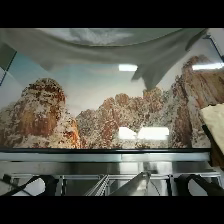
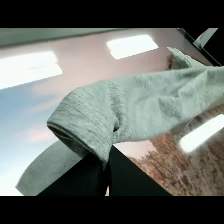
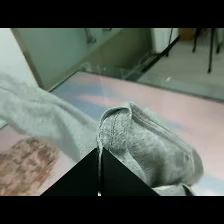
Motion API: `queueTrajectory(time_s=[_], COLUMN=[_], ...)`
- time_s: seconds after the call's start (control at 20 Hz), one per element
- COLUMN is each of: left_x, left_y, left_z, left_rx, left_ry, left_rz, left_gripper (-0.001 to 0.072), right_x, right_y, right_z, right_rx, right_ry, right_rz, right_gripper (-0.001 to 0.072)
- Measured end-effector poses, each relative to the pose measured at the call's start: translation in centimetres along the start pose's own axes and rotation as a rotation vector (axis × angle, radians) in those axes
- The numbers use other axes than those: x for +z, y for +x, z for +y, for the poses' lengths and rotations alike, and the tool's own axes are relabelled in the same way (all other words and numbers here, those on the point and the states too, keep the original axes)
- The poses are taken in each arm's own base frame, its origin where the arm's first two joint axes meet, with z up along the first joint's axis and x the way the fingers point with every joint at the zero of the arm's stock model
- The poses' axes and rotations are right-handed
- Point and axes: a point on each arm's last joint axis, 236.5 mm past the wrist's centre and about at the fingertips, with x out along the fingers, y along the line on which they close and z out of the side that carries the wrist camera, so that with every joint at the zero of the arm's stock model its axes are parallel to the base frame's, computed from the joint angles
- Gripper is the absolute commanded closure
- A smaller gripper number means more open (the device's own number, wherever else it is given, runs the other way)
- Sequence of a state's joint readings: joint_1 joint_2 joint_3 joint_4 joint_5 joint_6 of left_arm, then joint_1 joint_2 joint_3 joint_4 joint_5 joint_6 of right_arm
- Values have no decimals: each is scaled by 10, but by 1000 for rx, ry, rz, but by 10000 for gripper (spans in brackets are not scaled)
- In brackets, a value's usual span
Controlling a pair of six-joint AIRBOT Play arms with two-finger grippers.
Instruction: Fold the shirts.
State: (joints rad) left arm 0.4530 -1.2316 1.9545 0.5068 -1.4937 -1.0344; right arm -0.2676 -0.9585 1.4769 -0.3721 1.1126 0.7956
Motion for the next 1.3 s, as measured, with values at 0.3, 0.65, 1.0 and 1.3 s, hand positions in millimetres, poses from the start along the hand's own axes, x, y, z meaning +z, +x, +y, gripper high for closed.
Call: queueTrajectory(time_s=[0.3, 0.65, 1.0, 1.3], left_x=[36, -31, -244, -317], left_y=[-73, 17, 193, 216], left_z=[-120, -2, 131, 185], left_rx=[72, -11, -181, -209], left_ry=[253, 19, -337, -603], left_rz=[-156, 54, 485, 627], left_gripper=[681, 676, 291, 160], right_x=[67, -33, -289, -336], right_y=[-85, -12, 100, 118], right_z=[84, -39, -162, -193], right_rx=[-167, -190, -235, -235], right_ry=[-276, 46, 482, 542], right_rz=[-193, 69, 424, 463], right_gripper=[701, 700, 172, 121])
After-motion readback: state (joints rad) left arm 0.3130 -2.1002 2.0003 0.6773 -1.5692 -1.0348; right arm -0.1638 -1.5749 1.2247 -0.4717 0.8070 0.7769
